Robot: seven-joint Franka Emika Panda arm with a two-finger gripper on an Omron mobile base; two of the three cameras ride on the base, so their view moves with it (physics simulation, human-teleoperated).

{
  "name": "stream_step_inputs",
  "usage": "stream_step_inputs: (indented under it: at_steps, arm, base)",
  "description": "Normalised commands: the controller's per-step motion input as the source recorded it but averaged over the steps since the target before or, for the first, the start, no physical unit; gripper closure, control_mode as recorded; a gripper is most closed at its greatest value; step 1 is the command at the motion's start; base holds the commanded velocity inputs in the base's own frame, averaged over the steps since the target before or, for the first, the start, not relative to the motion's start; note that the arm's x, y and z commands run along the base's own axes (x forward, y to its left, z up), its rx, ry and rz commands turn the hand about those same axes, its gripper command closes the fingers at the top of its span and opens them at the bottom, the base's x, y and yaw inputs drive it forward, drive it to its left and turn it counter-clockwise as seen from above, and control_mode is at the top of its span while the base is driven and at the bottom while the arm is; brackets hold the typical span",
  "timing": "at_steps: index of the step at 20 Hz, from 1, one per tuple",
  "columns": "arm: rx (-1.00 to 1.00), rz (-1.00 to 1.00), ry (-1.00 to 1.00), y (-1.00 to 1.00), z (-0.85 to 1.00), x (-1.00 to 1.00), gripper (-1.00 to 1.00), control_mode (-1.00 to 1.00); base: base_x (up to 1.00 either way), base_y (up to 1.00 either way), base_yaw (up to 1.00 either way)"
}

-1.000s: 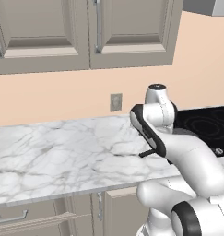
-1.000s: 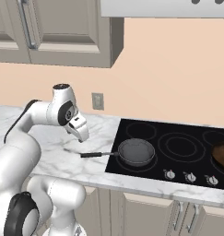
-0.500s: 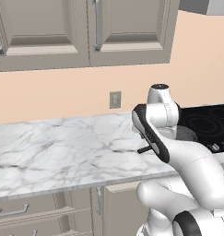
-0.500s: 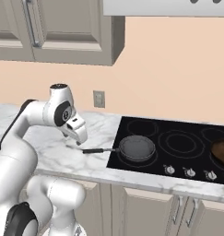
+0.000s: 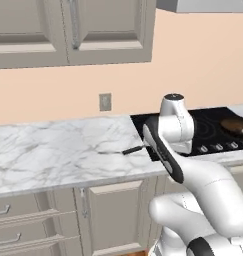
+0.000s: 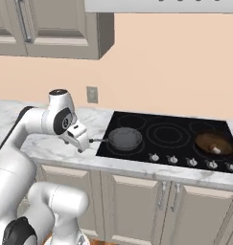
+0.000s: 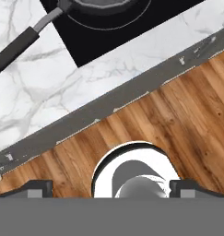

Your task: Place both pans onto different burners. Then place the mushroom and the fish on different pans.

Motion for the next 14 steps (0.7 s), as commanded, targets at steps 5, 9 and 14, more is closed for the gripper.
stream_step_inputs:
  at_steps: [5,9,14]
  arm:
    - [0.0,0.0,0.0,0.0,0.0,0.0,-1.0,1.0]
    - [0.0,0.0,0.0,0.0,0.0,0.0,-1.0,1.0]
    - [0.0,0.0,0.0,0.0,0.0,0.0,-1.0,1.0]
  base:
    - [-0.04,-0.95,0.0]
    - [-0.02,-1.0,0.0]
    - [0.0,-0.92,0.0]
